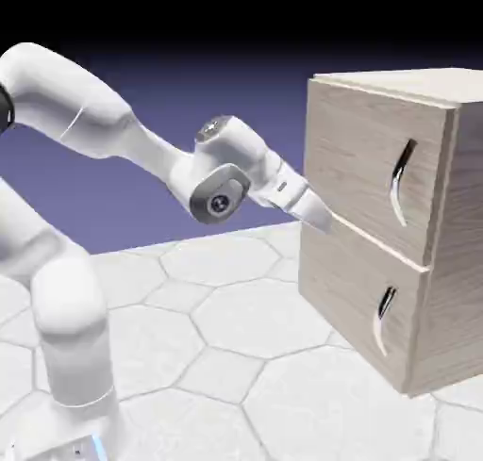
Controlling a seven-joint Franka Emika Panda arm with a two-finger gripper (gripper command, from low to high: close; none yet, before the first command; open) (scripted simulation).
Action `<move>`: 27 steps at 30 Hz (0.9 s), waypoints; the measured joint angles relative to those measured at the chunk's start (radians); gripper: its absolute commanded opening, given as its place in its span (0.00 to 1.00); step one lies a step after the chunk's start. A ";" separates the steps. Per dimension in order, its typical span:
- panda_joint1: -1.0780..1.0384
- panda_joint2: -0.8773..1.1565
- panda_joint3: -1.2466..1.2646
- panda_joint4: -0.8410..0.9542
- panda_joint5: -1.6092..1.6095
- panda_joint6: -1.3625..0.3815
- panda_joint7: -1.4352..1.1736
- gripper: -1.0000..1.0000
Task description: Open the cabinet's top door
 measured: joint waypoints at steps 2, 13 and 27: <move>0.035 -0.016 -0.037 0.012 -0.087 -0.010 0.059 0.50; 0.224 -0.101 -0.240 0.080 -0.565 -0.065 0.384 0.50; 0.466 -0.210 -0.499 0.167 -1.174 -0.135 0.798 0.50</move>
